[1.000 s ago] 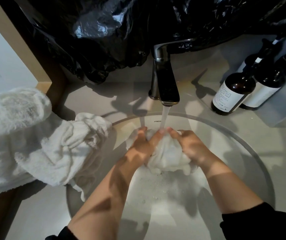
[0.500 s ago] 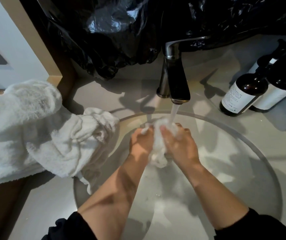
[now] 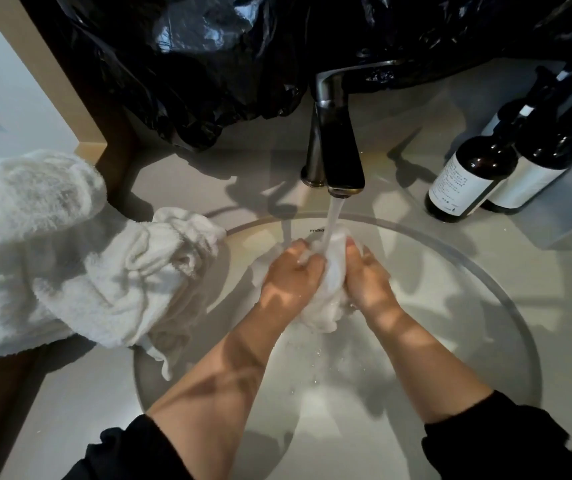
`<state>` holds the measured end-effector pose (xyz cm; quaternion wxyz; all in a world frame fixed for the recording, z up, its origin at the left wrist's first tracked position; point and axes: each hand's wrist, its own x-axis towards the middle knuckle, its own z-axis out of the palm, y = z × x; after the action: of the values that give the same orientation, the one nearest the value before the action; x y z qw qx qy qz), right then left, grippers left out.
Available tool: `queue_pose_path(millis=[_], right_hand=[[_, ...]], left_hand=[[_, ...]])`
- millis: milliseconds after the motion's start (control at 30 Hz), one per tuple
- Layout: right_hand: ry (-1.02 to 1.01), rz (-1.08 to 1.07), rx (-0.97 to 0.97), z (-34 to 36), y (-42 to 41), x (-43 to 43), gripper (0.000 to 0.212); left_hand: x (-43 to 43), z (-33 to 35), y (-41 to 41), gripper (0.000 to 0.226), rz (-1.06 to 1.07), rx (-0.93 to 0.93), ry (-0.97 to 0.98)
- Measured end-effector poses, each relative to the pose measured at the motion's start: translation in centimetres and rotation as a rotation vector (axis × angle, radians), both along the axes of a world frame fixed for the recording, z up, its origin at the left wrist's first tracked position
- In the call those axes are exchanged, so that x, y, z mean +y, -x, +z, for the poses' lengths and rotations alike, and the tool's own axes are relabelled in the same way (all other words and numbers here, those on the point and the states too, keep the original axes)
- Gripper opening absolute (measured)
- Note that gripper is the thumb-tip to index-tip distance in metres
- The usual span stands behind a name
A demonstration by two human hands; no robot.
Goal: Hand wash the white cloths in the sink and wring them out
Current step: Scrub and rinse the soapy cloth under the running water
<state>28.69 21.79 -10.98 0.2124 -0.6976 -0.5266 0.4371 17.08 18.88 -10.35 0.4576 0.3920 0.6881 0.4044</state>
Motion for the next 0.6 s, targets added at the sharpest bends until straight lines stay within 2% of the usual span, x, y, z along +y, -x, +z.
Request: queue_pose_path(millis=[33,67,133,167,233,300,367,500,533,600], right_hand=[[0.002,-0.059,0.106,-0.2,0.0,-0.1,0.059],[-0.068,-0.038,0.113,-0.1,0.4,-0.5,0.056],[-0.347,0.067,-0.041,0.5,1.3,-1.5,0.05],[-0.466,0.058,-0.087,0.5,1.5,-2.1,0.05],[-0.521,0.089,-0.107,0.3,1.6,-1.6,0.053],[-0.319,0.079,0.038,0.2,0.7,-0.2,0.047],[-0.131,0.05,0.236,0.8,-0.5,0.7,0.041],[-0.026,0.19,0.278,1.8,-2.2,-0.1,0.031],[0.028,0.189,0.352,1.9,-2.9,-0.3,0.035],[0.201,0.077,0.579,2.4,-4.5,-0.5,0.058]], left_hand=[[0.1,0.1,0.1,0.011,-0.016,0.017,-0.003],[0.1,0.2,0.2,0.014,0.015,-0.028,-0.021],[0.4,0.3,0.7,0.018,0.05,-0.12,-0.056],[0.6,0.1,0.9,0.026,0.054,-0.176,-0.05],[0.7,-0.1,1.1,0.027,0.076,-0.168,-0.048],[0.6,-0.2,0.8,0.017,0.111,-0.178,-0.048],[0.6,0.0,0.5,0.021,0.126,-0.264,-0.007],[0.2,-0.8,0.8,0.019,0.216,-0.542,0.118],[0.0,-0.7,1.0,0.023,0.263,-0.647,0.139],[-0.5,0.0,1.3,0.033,0.328,-0.873,0.164]])
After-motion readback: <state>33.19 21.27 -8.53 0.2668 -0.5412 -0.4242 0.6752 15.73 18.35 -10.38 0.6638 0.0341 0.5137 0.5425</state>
